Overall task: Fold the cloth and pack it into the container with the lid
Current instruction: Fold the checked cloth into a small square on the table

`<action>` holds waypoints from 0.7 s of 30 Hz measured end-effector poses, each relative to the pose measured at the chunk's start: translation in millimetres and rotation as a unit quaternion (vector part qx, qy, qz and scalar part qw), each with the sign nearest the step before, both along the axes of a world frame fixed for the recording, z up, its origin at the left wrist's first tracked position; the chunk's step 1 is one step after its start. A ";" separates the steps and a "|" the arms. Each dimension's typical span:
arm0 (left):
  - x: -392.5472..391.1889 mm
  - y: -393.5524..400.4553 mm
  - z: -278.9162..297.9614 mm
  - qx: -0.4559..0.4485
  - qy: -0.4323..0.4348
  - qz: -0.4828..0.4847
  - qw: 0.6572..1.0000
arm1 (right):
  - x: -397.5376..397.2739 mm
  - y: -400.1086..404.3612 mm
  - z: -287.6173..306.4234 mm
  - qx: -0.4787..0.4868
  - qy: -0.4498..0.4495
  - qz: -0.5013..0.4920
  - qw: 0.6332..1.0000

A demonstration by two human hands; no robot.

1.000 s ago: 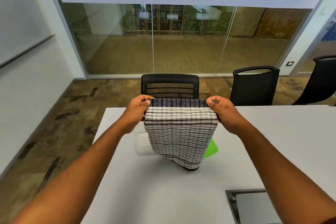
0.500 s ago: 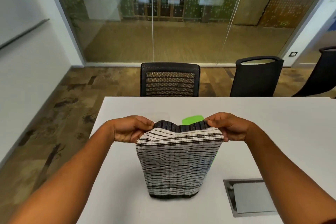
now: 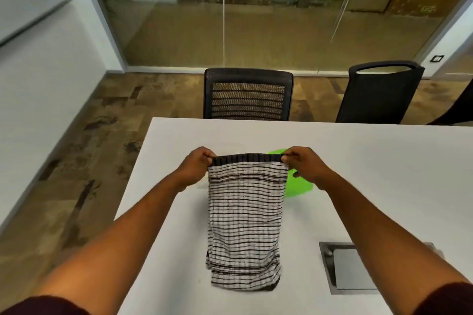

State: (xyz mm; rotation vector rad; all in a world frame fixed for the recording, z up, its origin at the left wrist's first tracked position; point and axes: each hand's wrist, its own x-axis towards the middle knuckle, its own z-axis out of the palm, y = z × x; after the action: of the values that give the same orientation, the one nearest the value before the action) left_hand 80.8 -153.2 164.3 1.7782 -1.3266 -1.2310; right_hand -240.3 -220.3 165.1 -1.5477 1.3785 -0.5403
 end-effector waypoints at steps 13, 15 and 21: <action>3.2 56.3 -91.5 -0.116 -0.076 0.006 0.990 | -16.5 60.4 -84.6 -0.086 0.072 0.044 0.993; 2.9 71.0 -107.2 -0.102 -0.094 -0.019 0.990 | -21.2 73.1 -98.5 -0.079 0.102 0.059 0.990; -4.7 102.5 -151.8 -0.019 -0.142 -0.040 0.989 | -18.9 103.7 -130.8 -0.045 0.164 0.077 0.982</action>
State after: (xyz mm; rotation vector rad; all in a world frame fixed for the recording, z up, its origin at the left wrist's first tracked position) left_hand 76.1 -50.7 12.5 1.9433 -1.5823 -1.0124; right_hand -259.1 -116.6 34.3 -1.8611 1.4777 -0.2612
